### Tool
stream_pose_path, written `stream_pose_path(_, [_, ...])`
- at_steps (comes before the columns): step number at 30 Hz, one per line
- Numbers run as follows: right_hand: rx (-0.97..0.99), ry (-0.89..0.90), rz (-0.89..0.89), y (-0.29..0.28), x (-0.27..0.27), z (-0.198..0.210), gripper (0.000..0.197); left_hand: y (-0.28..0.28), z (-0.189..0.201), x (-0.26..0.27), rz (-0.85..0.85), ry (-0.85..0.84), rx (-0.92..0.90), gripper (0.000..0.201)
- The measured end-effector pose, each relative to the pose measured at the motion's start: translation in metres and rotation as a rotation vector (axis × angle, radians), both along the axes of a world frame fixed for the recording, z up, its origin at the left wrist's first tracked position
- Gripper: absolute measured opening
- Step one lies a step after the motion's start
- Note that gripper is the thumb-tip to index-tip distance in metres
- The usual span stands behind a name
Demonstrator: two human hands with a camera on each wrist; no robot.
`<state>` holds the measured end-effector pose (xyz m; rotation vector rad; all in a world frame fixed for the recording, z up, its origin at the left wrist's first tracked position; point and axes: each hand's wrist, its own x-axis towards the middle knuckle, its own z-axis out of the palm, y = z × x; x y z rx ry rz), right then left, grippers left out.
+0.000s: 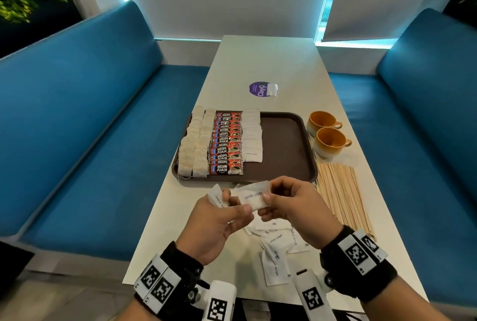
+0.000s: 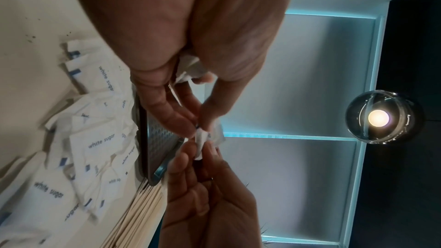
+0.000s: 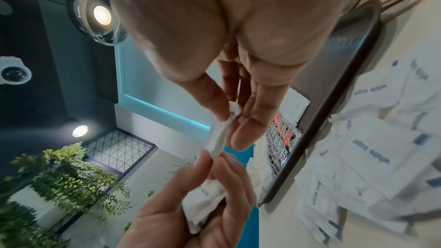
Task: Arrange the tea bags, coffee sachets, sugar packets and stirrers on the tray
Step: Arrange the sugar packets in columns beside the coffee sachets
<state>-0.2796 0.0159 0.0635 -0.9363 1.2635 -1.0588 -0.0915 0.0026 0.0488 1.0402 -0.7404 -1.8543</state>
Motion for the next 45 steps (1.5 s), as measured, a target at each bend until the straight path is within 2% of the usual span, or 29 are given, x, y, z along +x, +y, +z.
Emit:
stream_pose_path(5, [-0.087,0.075,-0.105,0.002,0.000,-0.002,0.029,-0.003,-0.001,-0.003,0.088,0.022,-0.005,0.034])
stream_pose_path(9, [-0.148,0.214,-0.095,0.005,-0.002,0.000,0.012,-0.005,-0.002,-0.004,0.107,-0.035,-0.018,0.034])
stream_pose_path(12, [-0.152,0.272,-0.054,0.005,-0.002,0.000,0.010,-0.005,-0.003,-0.004,0.107,-0.107,-0.052,0.035])
stream_pose_path(22, [-0.145,0.204,-0.012,0.002,-0.002,0.005,0.019,-0.009,0.000,-0.002,0.059,-0.087,-0.080,0.032])
stream_pose_path(27, [-0.129,0.210,0.029,-0.001,-0.001,0.006,0.020,-0.012,0.002,0.001,0.014,-0.100,-0.042,0.013])
stream_pose_path(31, [-0.120,0.232,0.067,-0.008,-0.001,0.007,0.022,-0.017,0.003,0.001,0.060,-0.162,-0.035,0.007])
stream_pose_path(36, [-0.098,0.262,0.048,-0.031,-0.008,0.003,0.019,-0.029,0.000,0.003,0.135,-0.085,0.030,0.007])
stream_pose_path(38, [-0.069,0.243,-0.014,-0.050,-0.015,-0.004,0.017,-0.036,-0.003,0.006,0.162,-0.037,0.068,0.012])
stream_pose_path(41, [-0.006,0.201,-0.109,-0.086,-0.025,-0.018,0.017,-0.044,-0.008,0.013,0.157,0.039,0.129,0.032])
stream_pose_path(45, [0.030,0.283,-0.149,-0.132,-0.029,-0.040,0.016,-0.051,-0.012,0.019,0.143,0.063,0.162,0.044])
